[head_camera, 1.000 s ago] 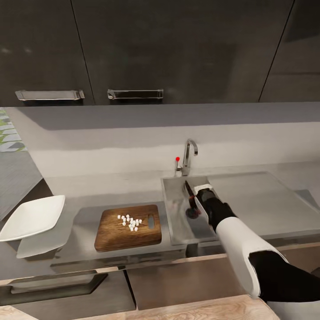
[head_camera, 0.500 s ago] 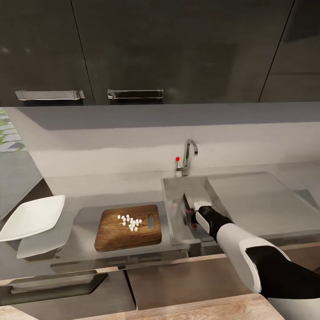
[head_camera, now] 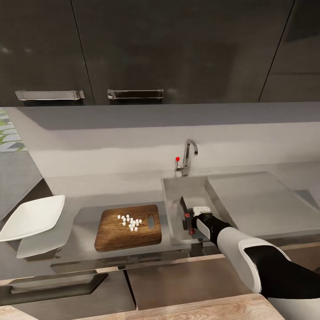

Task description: In the kitchen, take the Vidalia onion out of the sink, dice it on the chopping board with the paring knife, put the diced onion into the bowl on the countertop, then place both the paring knife and the chopping board into the sink.

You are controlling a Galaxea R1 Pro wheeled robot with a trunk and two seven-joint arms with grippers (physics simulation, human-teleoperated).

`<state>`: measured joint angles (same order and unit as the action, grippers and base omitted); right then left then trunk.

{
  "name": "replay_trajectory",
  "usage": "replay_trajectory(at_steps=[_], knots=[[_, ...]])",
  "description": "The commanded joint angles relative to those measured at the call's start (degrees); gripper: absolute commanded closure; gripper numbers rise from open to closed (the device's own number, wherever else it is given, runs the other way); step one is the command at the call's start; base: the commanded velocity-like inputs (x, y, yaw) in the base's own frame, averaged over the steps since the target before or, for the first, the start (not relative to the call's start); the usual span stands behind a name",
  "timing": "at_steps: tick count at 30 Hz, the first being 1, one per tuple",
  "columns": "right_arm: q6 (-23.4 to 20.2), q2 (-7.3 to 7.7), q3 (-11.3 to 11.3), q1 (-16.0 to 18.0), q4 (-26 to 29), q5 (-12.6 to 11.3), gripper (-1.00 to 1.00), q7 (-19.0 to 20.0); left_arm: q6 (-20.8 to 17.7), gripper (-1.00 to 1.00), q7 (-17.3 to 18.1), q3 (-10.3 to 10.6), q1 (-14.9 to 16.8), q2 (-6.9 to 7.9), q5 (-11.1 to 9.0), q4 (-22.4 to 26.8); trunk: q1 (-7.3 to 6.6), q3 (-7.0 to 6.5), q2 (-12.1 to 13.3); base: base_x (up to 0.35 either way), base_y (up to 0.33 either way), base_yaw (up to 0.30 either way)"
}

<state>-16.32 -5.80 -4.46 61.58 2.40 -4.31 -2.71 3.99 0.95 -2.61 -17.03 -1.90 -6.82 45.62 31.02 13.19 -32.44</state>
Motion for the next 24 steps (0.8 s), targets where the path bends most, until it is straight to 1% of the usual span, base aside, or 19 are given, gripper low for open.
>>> replay_trajectory(at_steps=[1,11,12,19,24], knots=[[-0.3,-0.01,-0.5,0.0,0.1,-0.4,1.0,-0.2,0.0,-1.0,0.1,-0.1,0.0,-0.03,-0.6,0.1,0.02,0.08,-0.1,0.0,0.0,0.0],[-0.3,0.0,-0.5,0.0,0.1,-0.4,1.0,0.0,0.0,-1.0,0.1,-0.1,0.0,-0.03,-0.6,0.2,0.02,0.08,-0.1,0.0,0.0,0.0],[-0.3,0.0,-0.5,0.0,0.1,-0.4,-1.0,0.1,0.0,-1.0,0.1,-0.1,0.0,-0.03,-0.6,0.2,0.02,0.08,-0.1,0.0,0.0,0.0],[-0.3,-0.05,-0.5,0.0,0.1,-0.2,-1.0,0.0,0.0,-1.0,0.1,-0.1,0.0,0.05,-0.6,0.2,0.02,0.08,-0.1,0.0,0.0,0.0],[1.2,-0.1,-0.6,0.0,0.9,0.0,-1.0,-0.4,0.0,-1.0,0.1,-0.1,0.0,0.05,-0.6,0.2,0.02,0.08,-0.1,0.0,0.0,0.0]])
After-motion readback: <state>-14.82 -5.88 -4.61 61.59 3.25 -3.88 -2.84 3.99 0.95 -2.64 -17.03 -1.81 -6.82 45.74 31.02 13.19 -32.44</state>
